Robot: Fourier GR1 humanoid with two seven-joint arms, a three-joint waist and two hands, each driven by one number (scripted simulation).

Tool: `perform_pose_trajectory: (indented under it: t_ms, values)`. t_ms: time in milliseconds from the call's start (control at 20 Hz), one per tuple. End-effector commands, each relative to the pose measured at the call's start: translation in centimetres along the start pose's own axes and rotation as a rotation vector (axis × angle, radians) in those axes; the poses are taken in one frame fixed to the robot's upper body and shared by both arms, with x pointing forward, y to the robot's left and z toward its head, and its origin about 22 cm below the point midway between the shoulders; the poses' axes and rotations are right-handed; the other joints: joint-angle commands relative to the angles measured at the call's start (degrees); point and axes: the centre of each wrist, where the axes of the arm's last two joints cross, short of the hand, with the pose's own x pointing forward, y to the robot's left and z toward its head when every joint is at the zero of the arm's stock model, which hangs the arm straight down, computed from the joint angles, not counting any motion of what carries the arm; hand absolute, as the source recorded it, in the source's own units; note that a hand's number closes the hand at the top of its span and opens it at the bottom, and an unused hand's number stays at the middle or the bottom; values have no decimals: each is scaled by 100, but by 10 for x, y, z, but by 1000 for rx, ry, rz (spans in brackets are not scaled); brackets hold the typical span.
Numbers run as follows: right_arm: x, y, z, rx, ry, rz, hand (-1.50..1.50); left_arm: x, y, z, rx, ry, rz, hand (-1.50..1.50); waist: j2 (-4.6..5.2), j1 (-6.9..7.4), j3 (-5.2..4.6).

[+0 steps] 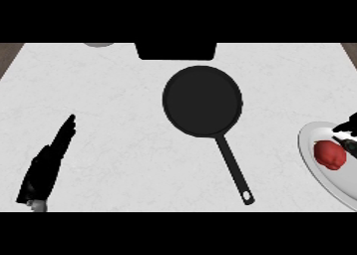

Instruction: Pick the eggplant from the plate and place it in the pan

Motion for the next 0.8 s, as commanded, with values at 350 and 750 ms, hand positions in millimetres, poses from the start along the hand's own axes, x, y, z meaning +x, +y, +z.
perform_pose_trajectory:
  t_ms: [350,750]
  values:
    - [-8,14,-21,11,2,-22,-150,2,2,6,2,-2,3,0,28,17,29]
    - [3,44,-53,7,-69,-96,150,2,1,3,-8,11,7,0,29,-7,30]
